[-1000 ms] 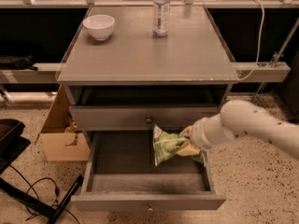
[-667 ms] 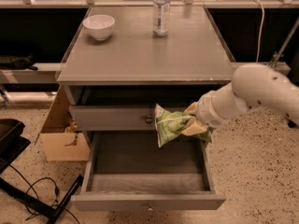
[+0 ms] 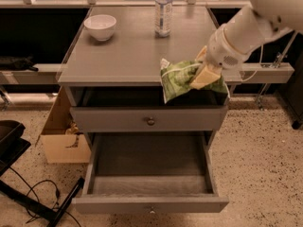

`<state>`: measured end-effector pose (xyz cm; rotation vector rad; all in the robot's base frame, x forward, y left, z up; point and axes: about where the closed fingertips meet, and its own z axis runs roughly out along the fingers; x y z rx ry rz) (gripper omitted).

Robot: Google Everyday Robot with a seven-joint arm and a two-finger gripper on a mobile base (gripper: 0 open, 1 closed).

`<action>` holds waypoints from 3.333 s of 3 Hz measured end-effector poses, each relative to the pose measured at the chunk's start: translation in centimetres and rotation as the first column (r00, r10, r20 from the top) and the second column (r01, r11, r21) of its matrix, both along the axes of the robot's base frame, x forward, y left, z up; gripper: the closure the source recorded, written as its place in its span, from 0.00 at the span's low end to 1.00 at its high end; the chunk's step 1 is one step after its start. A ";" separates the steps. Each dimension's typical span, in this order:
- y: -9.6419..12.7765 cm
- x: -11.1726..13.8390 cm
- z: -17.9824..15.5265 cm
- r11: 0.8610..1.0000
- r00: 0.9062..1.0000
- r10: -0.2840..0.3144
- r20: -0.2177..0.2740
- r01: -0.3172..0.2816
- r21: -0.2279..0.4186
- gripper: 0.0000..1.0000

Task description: Pick green jalapeno chip bag from middle drawer and place on counter

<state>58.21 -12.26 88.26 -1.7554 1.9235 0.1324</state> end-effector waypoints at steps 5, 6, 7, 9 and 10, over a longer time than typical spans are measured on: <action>-0.3 15.5 3.2 0.983 0.971 -0.151 0.186 0.127 0.134 0.81; -0.3 15.5 3.2 0.983 0.971 -0.151 0.186 0.127 0.134 0.58; -0.3 15.5 3.1 0.983 0.971 -0.151 0.186 0.127 0.134 0.35; -0.1 14.0 6.3 0.982 0.957 -0.155 0.245 0.122 0.143 0.00; 0.6 11.1 11.4 0.986 0.926 -0.147 0.347 0.109 0.126 0.00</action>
Offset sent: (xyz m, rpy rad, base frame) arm 0.1512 -0.0213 0.0870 0.0930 -0.1965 -0.2118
